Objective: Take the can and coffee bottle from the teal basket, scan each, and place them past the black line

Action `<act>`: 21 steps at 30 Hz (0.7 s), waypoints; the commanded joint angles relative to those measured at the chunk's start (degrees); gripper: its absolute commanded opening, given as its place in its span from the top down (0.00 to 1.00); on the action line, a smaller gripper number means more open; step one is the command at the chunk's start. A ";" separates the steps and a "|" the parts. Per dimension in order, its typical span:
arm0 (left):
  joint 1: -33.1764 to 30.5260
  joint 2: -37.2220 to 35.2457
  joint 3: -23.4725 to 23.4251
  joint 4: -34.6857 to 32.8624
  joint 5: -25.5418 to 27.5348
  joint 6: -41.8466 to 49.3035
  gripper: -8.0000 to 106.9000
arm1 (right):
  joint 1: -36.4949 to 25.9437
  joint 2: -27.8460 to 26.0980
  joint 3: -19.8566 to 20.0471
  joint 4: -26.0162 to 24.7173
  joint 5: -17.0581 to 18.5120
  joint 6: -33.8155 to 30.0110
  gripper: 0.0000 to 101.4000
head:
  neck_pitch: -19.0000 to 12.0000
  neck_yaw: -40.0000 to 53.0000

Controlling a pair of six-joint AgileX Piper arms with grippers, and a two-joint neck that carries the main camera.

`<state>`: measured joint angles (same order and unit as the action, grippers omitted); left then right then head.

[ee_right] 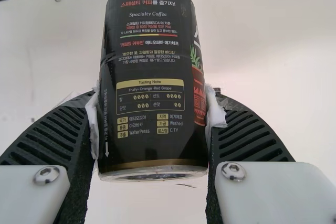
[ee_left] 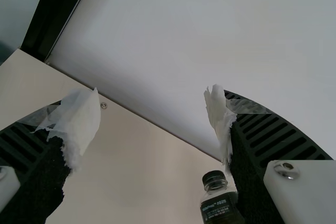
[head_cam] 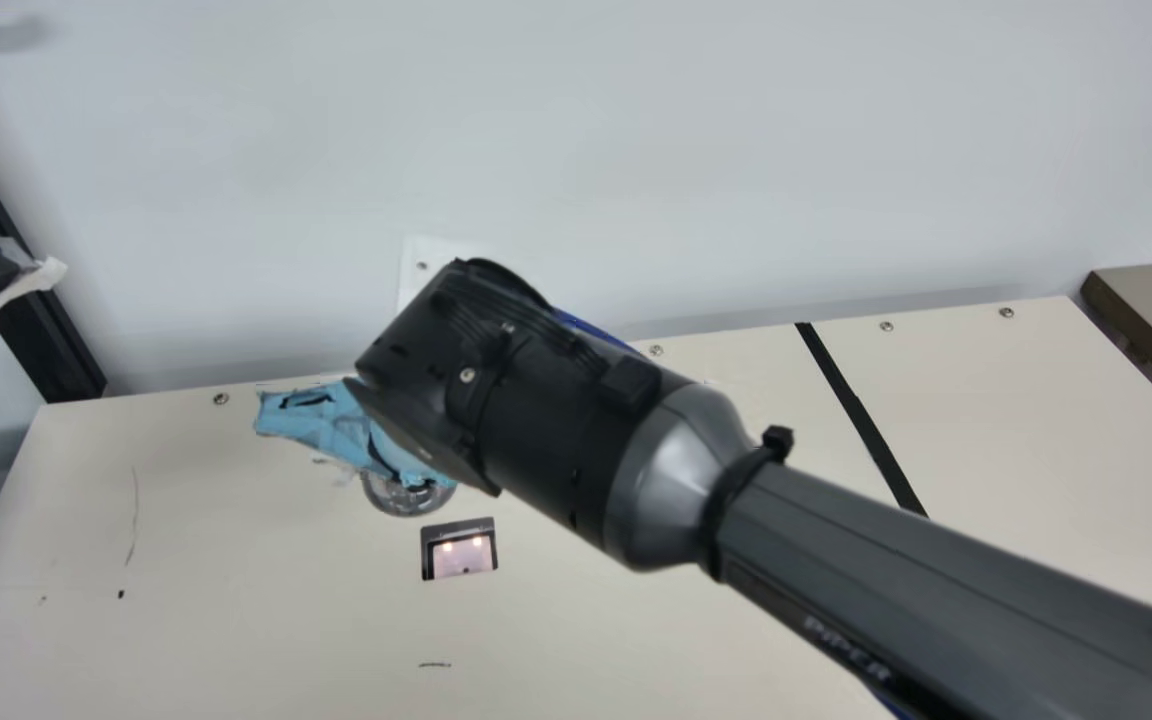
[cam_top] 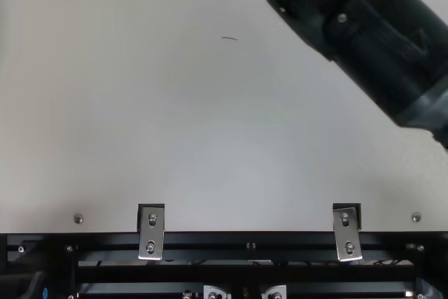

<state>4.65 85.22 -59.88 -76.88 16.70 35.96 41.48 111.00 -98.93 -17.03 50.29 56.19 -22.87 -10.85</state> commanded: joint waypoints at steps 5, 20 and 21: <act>0.00 0.00 0.00 0.00 0.00 0.00 0.15 | 0.14 1.76 -0.43 -2.04 1.17 -0.35 1.00 | -2.12 -0.30; 0.00 0.00 0.00 0.00 0.00 0.00 0.15 | -0.55 5.47 -1.61 -3.50 1.94 -1.71 1.00 | -2.12 -0.30; 0.00 0.00 0.00 0.00 0.00 0.00 0.15 | -0.61 5.71 -1.73 -3.61 2.02 -1.78 1.00 | -2.12 -0.30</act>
<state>4.65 85.22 -59.88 -76.88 16.70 35.96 40.91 116.49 -100.53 -20.68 52.30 54.41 -23.17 -10.85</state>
